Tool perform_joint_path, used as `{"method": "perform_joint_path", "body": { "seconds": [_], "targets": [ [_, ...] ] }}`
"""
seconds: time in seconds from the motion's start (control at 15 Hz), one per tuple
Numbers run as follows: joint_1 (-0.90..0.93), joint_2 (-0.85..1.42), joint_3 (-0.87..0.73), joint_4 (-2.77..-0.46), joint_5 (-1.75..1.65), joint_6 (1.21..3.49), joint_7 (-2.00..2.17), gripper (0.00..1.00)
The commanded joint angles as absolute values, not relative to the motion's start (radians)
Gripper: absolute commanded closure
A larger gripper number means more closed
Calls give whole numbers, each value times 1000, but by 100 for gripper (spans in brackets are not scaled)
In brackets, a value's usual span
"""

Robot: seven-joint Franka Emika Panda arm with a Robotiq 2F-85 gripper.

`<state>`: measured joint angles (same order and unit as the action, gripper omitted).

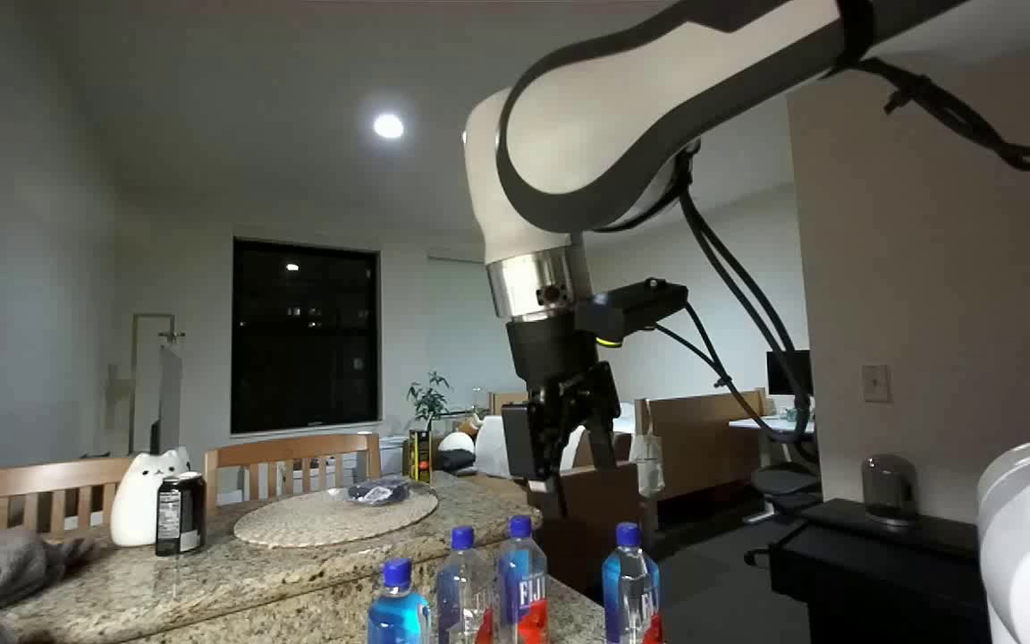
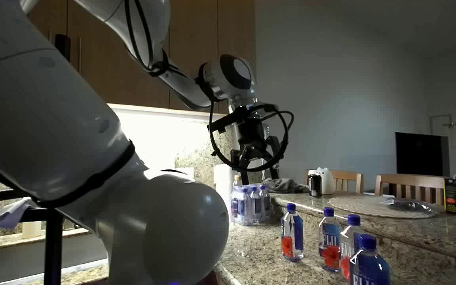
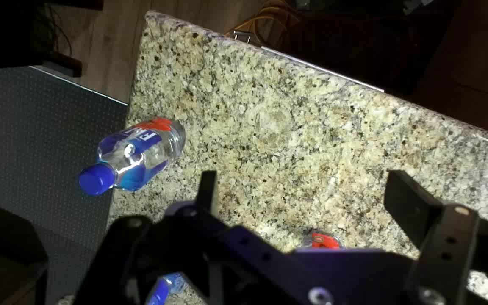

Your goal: Move the water bottles forward

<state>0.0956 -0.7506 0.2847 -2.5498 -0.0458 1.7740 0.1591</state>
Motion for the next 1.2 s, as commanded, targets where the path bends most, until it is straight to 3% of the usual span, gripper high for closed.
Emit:
{"method": "perform_joint_path", "body": {
  "seconds": [0.0, 0.73, 1.13],
  "targets": [
    [118, -745, 267, -2548, -58, 1771, 172, 0],
    [112, -740, 261, -2542, -56, 1786, 179, 0],
    [59, -703, 114, -2461, -69, 1833, 98, 0]
  ]
}}
